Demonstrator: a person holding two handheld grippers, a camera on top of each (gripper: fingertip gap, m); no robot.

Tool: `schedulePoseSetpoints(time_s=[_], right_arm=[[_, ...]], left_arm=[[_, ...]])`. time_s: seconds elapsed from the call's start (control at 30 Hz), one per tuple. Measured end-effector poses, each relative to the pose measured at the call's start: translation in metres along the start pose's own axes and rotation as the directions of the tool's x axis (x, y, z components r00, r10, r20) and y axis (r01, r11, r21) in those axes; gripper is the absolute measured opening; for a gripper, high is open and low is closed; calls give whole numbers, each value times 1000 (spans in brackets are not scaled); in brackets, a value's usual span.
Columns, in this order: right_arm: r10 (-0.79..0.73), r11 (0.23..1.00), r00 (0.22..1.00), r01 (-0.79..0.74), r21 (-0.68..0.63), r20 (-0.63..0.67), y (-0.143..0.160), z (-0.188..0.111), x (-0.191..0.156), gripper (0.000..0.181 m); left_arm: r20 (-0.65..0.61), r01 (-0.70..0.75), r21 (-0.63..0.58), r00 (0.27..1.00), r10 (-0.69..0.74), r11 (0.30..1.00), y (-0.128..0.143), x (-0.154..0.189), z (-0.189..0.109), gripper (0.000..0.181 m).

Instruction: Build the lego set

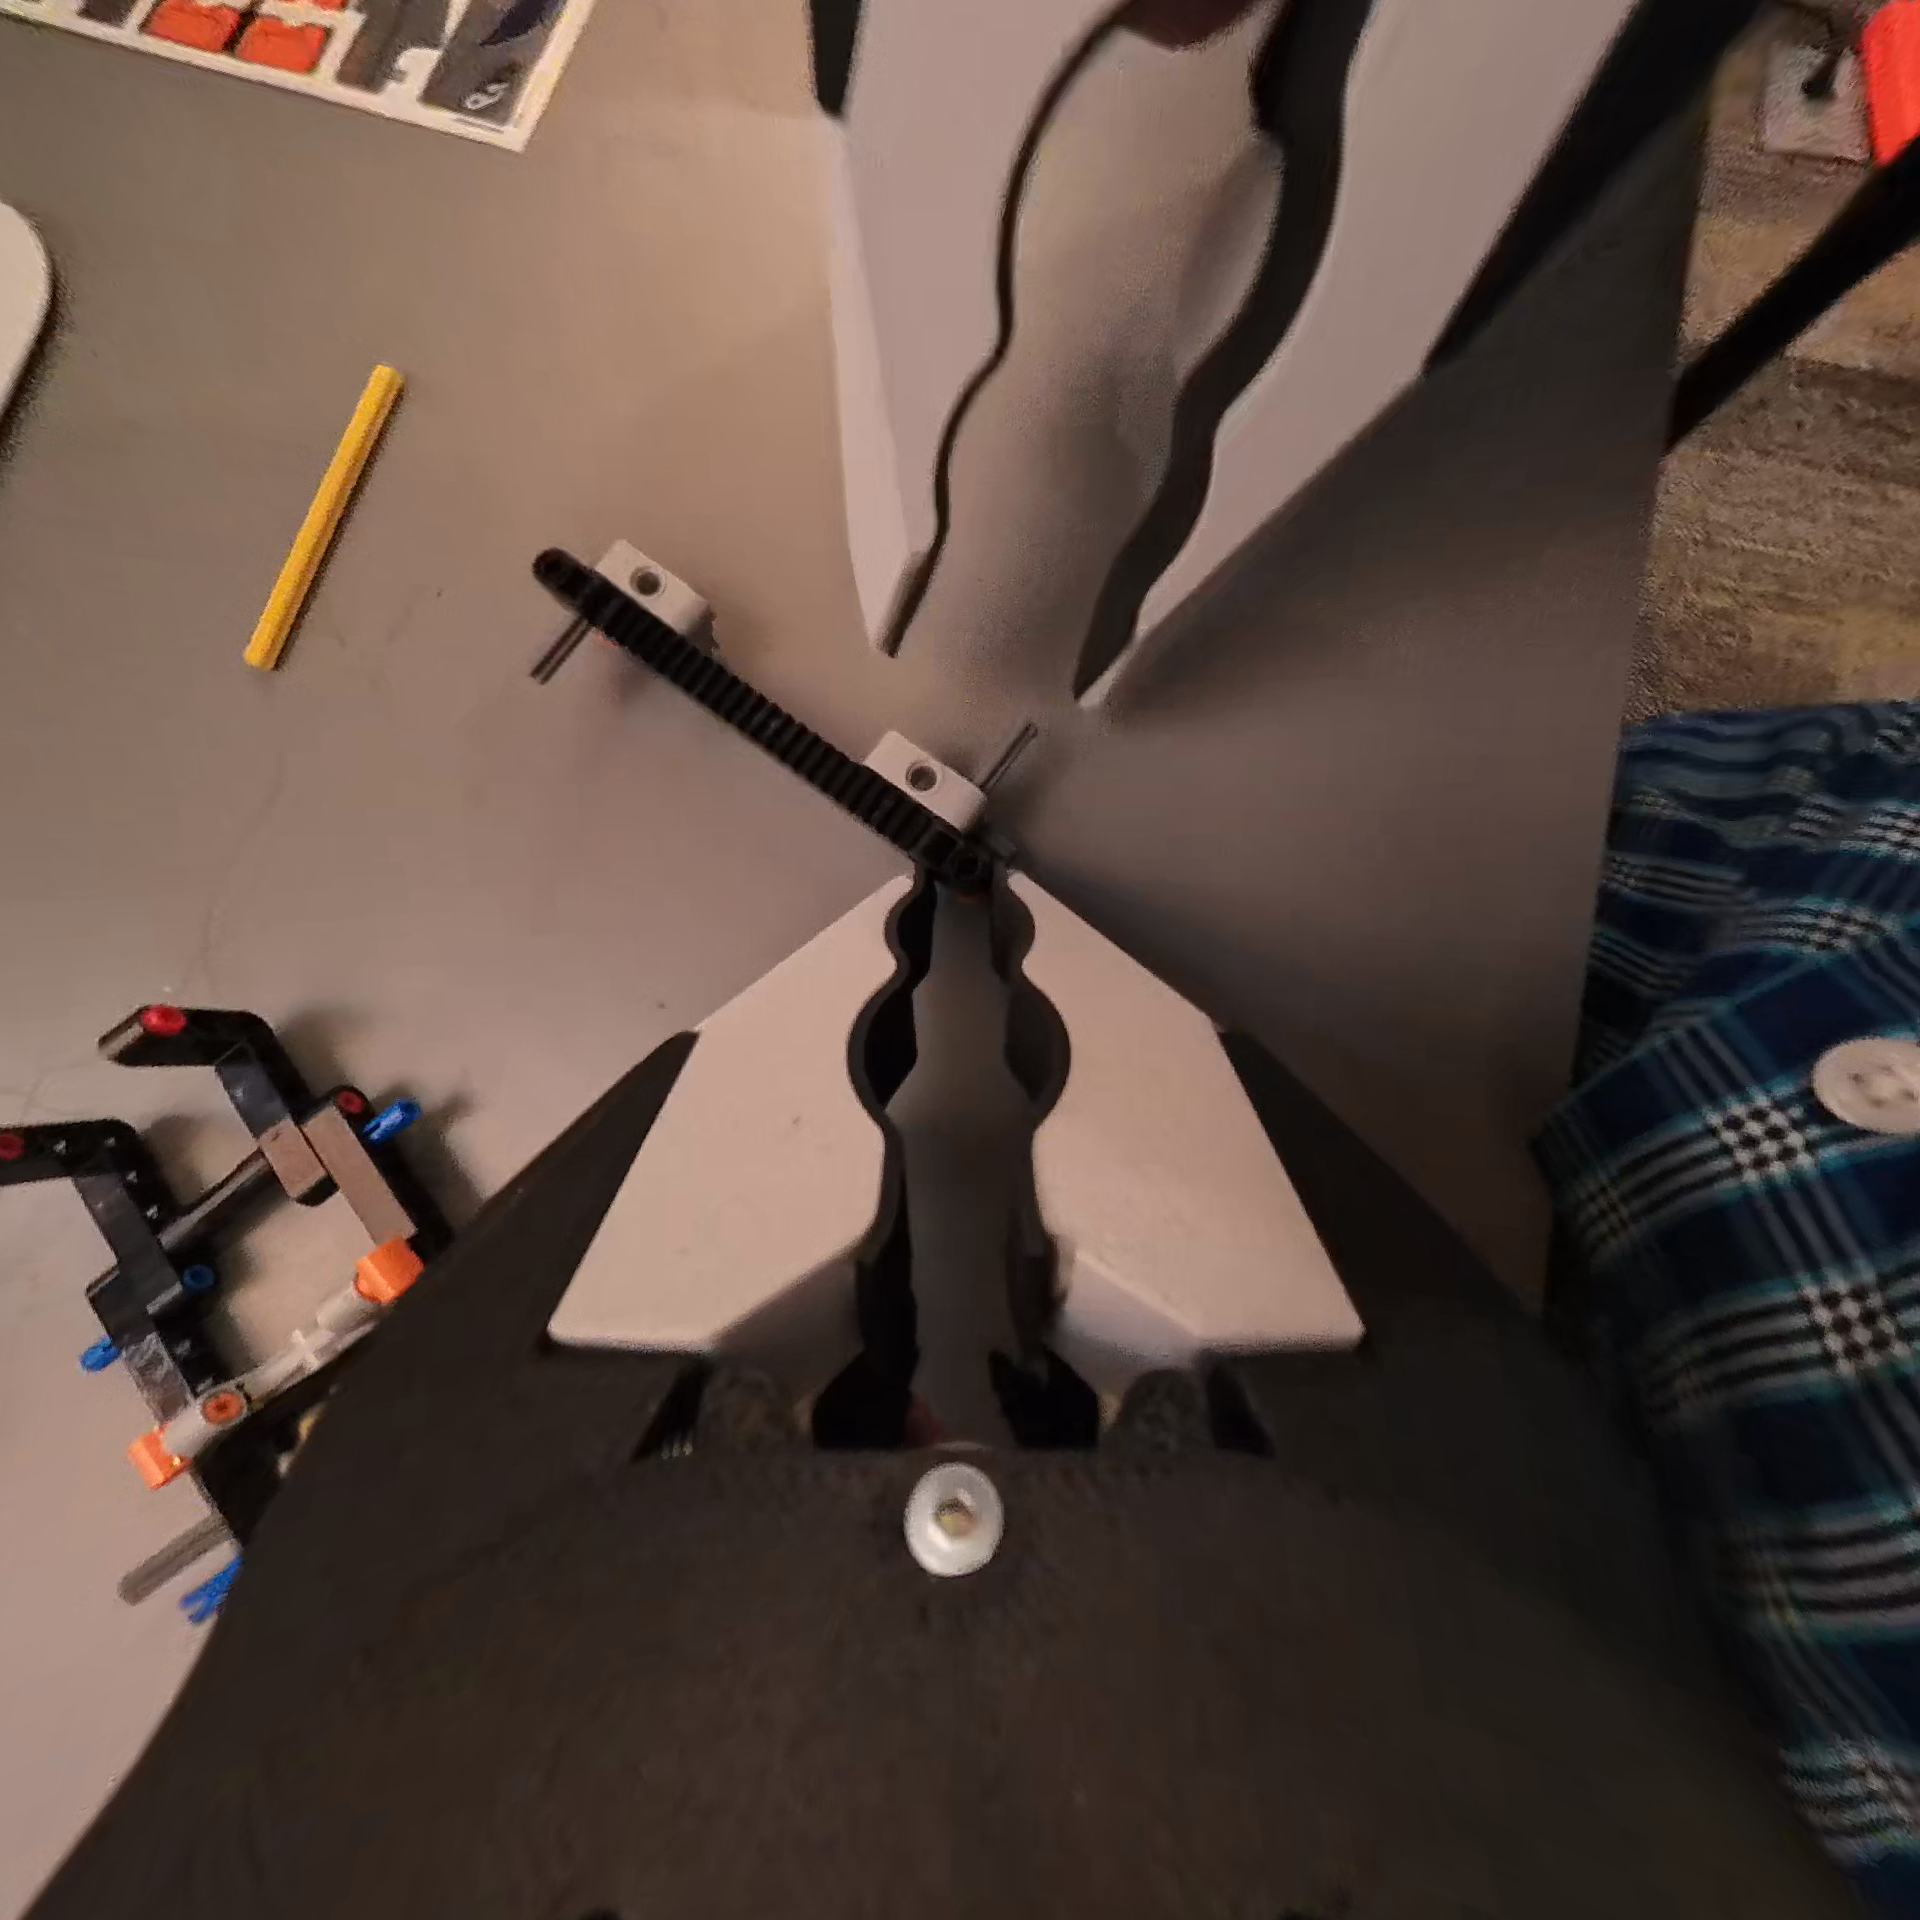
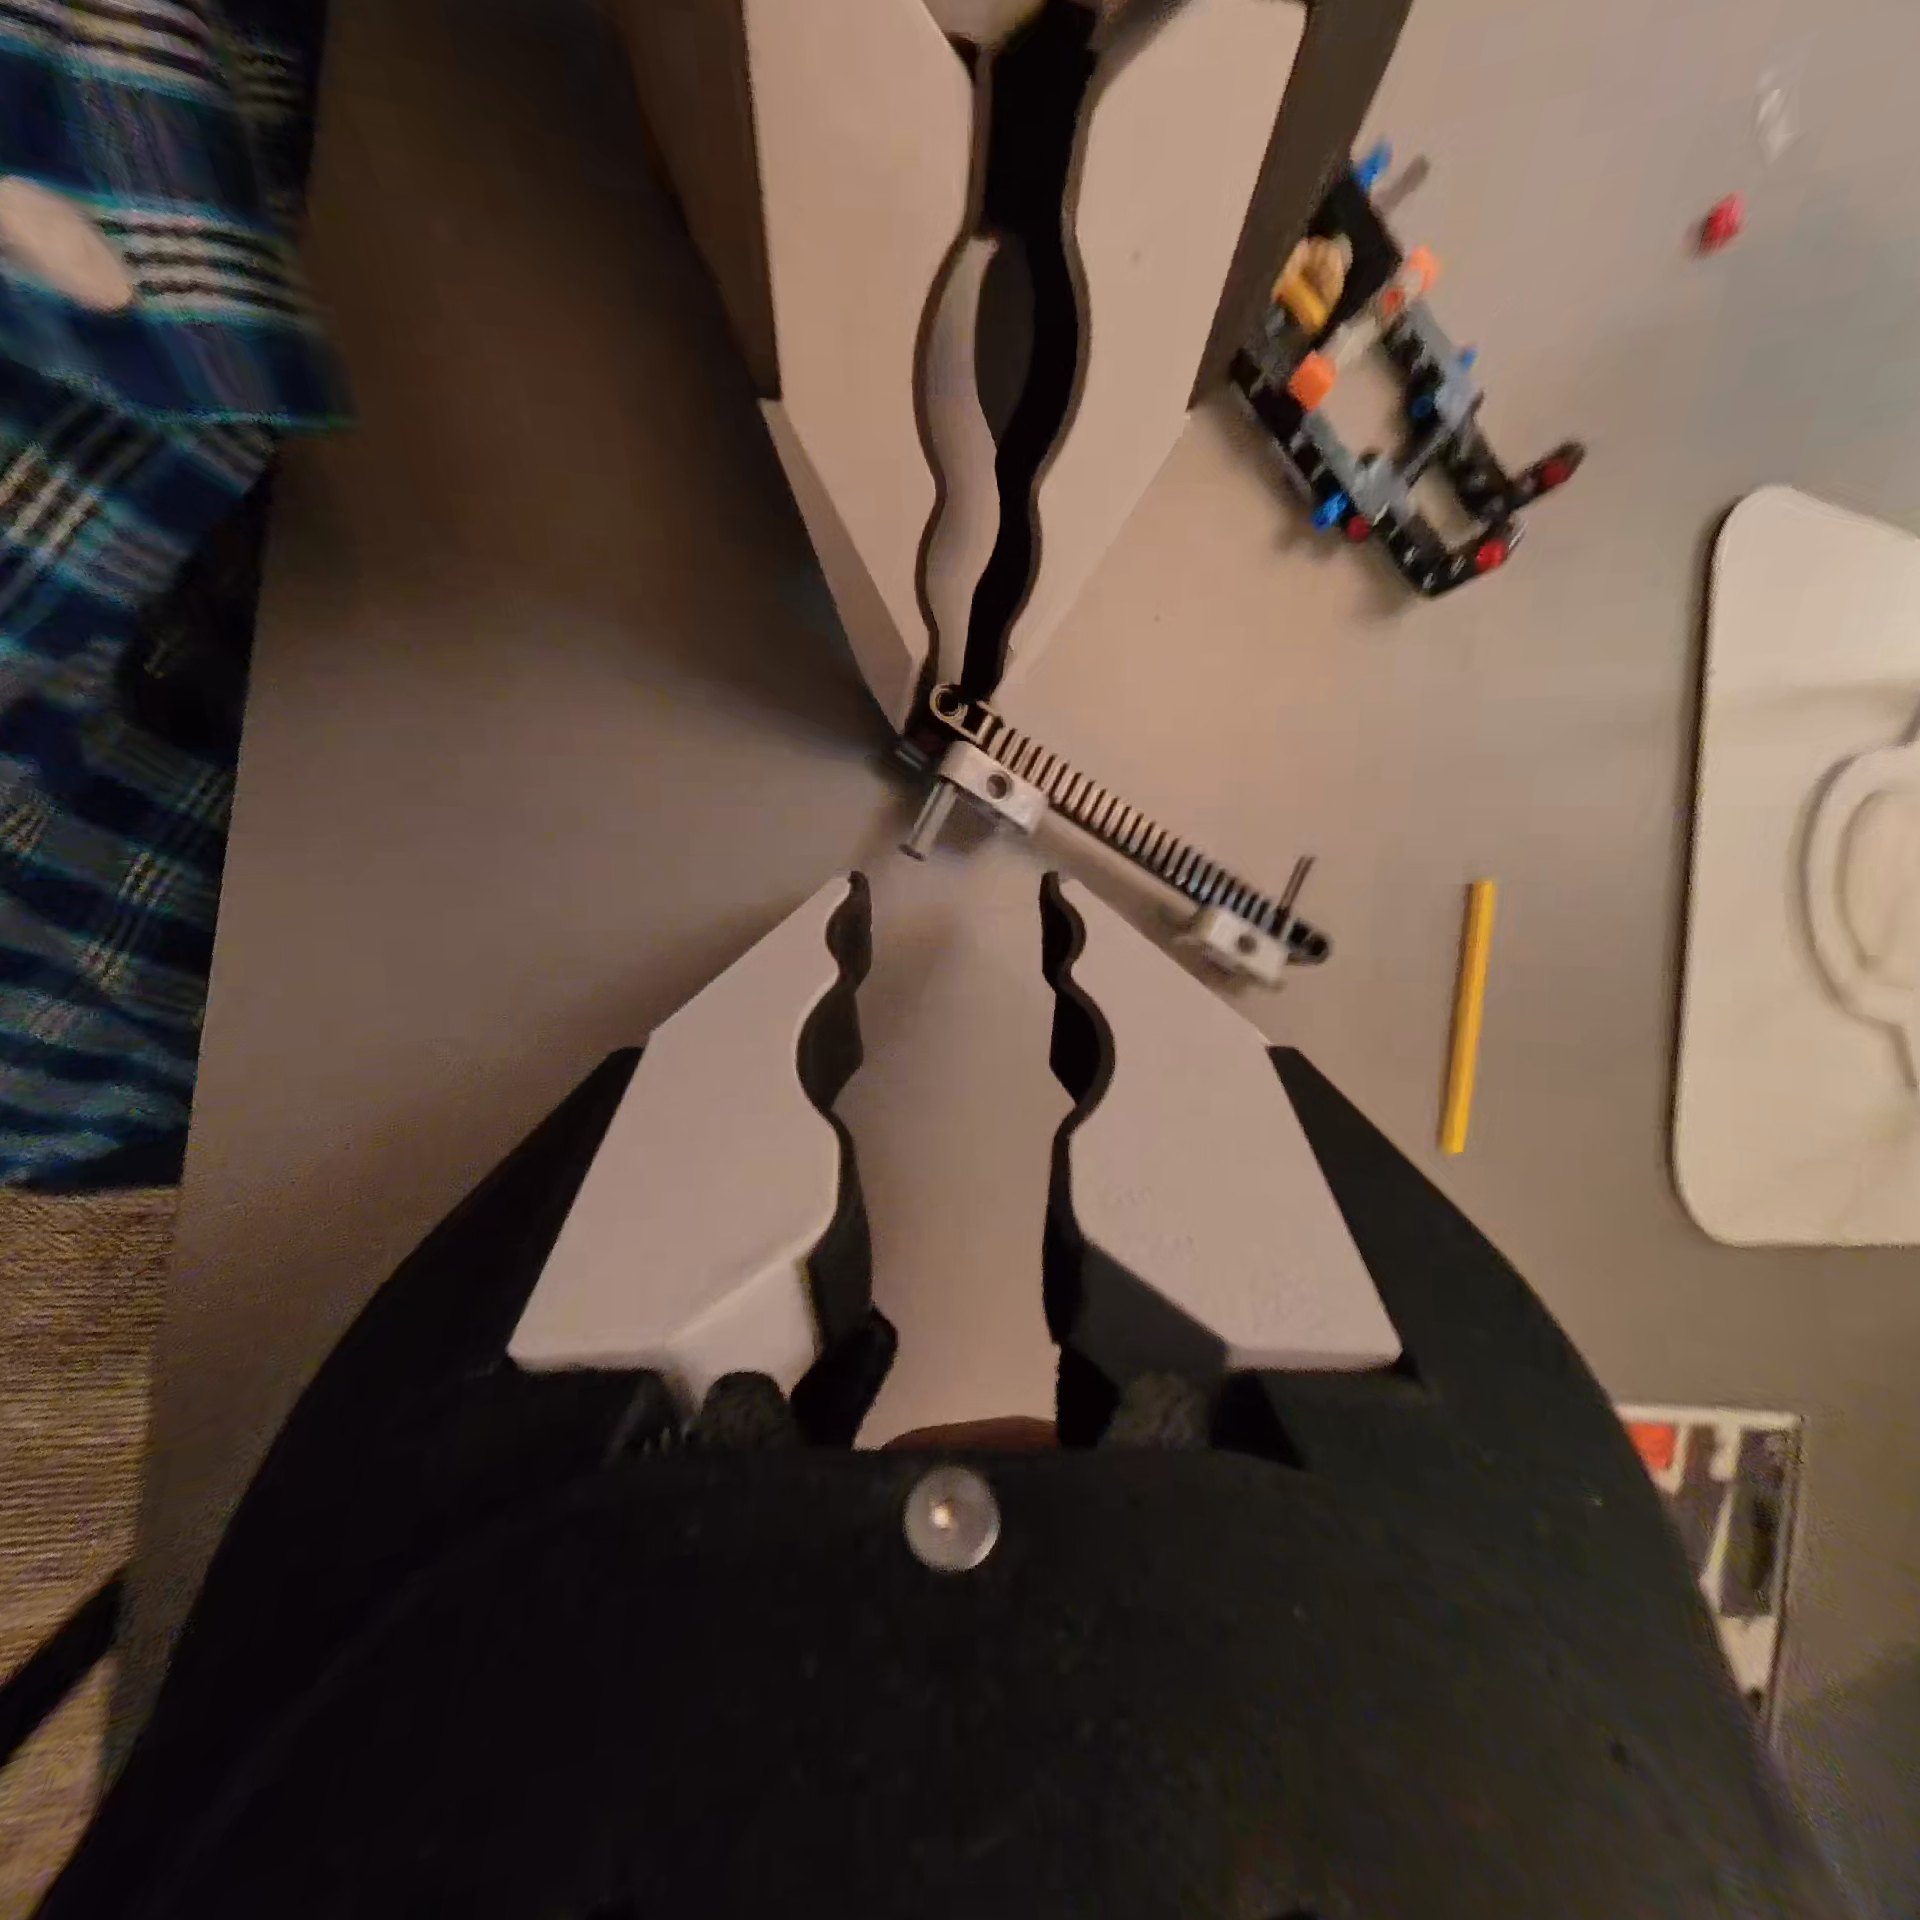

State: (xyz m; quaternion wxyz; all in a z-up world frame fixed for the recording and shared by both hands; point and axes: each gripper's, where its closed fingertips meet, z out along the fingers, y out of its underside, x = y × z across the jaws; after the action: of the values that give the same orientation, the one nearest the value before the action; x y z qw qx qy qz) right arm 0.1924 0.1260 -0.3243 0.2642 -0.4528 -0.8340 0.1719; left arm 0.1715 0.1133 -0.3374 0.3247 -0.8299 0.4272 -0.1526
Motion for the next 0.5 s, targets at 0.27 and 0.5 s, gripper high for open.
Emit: schedulePoseSetpoints(time_s=[0.27,0.5], right_arm=[[-233,964,956,204,168,176,-20,9,-12,51],[-184,972,949,137,192,256,-15,20,-14,35]], left_arm=[[-150,-203,-45,969,195,978,6,14,-2,7],[-140,-229,-51,966,220,972,7,6,-1,7]])
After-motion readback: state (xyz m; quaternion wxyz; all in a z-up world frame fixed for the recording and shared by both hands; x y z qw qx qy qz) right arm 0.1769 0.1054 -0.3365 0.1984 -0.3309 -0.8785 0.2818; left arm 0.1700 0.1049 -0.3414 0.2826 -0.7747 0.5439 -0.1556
